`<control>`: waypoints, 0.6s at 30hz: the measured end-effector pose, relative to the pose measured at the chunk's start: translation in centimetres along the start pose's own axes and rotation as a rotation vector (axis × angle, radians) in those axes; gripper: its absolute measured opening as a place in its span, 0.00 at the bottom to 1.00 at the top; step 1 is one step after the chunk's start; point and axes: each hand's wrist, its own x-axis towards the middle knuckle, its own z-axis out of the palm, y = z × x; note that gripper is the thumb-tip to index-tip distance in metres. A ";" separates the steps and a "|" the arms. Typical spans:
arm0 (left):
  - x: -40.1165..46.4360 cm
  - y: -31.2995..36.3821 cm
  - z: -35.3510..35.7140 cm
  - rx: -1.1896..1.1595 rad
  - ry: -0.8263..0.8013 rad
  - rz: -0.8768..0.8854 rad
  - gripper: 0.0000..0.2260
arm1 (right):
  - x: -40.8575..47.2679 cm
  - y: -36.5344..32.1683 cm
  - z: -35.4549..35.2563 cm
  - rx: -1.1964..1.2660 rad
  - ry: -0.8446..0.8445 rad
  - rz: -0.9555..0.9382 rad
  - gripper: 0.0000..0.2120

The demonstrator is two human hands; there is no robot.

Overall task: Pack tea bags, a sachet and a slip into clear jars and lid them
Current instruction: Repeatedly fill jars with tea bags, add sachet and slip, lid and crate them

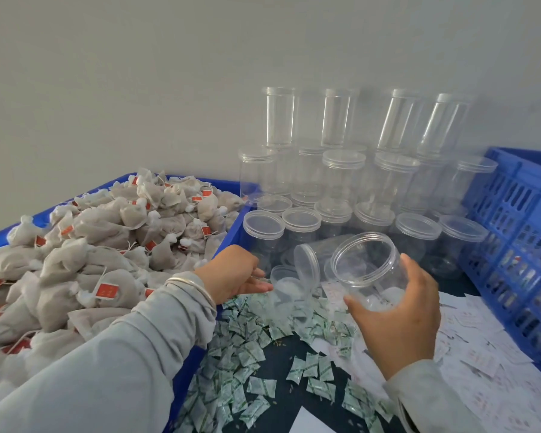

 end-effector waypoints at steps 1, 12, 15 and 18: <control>-0.1 0.1 0.1 -0.004 0.028 0.003 0.12 | -0.2 0.0 0.0 0.016 -0.012 0.011 0.48; 0.2 1.8 -1.8 0.062 0.153 0.322 0.15 | -5.3 -2.3 2.7 0.341 -0.300 0.098 0.48; 1.3 2.4 -6.0 0.563 0.563 0.474 0.16 | -6.8 -2.8 3.5 0.507 -0.395 0.142 0.47; 1.9 2.4 -10.1 0.824 0.778 0.440 0.20 | -7.9 -3.0 4.0 0.574 -0.457 0.167 0.46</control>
